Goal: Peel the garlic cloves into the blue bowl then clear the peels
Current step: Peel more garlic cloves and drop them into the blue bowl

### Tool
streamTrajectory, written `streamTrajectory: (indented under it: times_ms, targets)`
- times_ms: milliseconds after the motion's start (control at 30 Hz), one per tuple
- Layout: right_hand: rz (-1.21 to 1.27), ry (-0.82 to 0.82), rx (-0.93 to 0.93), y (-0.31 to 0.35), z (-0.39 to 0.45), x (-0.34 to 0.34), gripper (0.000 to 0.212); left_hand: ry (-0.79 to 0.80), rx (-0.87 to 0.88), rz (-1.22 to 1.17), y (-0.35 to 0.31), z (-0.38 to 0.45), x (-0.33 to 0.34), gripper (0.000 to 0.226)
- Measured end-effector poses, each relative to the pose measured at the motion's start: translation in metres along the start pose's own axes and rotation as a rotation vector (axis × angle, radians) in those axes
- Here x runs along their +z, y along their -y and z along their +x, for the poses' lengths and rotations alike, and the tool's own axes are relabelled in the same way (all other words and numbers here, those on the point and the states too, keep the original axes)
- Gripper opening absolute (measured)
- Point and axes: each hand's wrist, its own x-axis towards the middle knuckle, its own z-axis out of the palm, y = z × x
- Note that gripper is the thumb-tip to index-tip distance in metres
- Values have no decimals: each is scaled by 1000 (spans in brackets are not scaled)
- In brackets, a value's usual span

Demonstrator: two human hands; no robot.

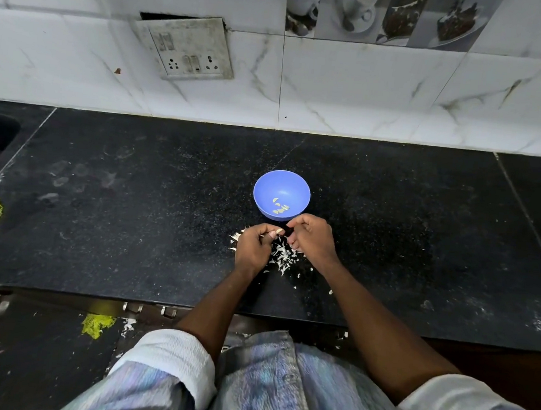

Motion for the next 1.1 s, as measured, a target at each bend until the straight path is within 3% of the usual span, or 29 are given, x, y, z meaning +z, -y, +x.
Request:
streamTrajectory:
  times_ms: [167,433,633,800,1100]
  targets:
    - [-34,70,-85,-4,0,3,13,24,-26,-11,1,1,0,21]
    - [-93,17,-130,-1,1,3,10,-3,-146,-207,-8,-2,-3,11]
    - [-51,30,-128,-3,4,3,7,-53,-87,25,-11,-2,-7,5]
    - [131,82,-43,-3,7,5,8,-129,11,280,-23,-4,-10,8]
    - [218,105,-44,-9,11,5,8,-137,69,299,-30,-7,-10,11]
